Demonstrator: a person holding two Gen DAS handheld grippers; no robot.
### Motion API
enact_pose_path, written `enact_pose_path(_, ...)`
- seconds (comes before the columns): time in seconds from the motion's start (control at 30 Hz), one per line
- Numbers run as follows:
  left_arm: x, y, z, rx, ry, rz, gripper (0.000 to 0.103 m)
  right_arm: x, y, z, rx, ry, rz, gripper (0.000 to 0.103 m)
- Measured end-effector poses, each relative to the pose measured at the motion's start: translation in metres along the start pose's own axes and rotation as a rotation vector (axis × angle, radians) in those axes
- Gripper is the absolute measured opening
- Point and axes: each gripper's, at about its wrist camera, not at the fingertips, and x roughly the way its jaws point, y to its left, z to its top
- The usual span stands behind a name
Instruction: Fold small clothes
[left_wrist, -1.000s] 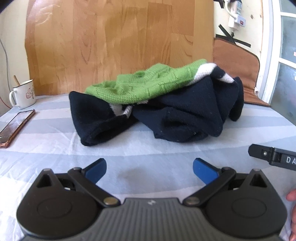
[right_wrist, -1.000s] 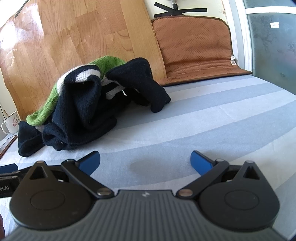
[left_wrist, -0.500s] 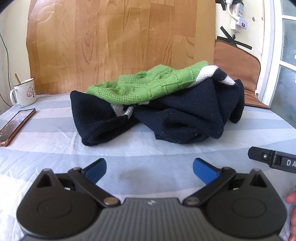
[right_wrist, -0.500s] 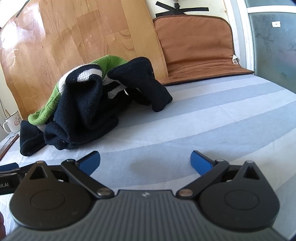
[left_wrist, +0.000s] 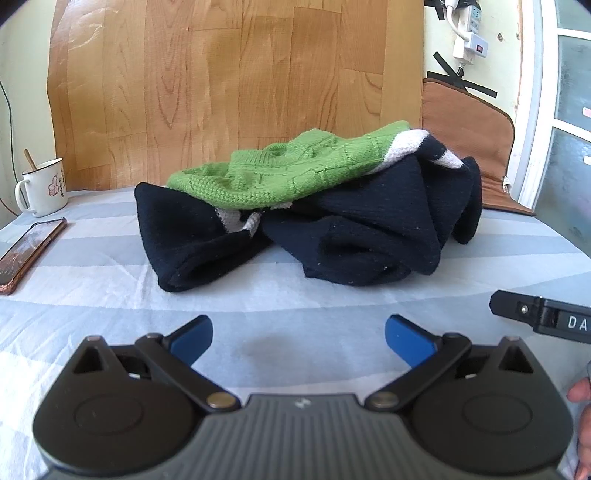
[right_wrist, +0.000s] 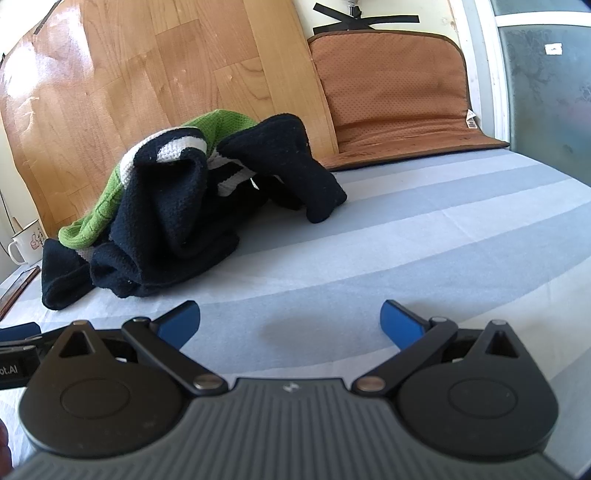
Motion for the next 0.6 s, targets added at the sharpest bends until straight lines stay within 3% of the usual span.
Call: enact_pose_path(0.6,0.0021,0.0001,0.0013,0.014,0.027,0.007,0.103,0.0002,0.0007,-0.0008,0.0,0.0,-0.001,0.103)
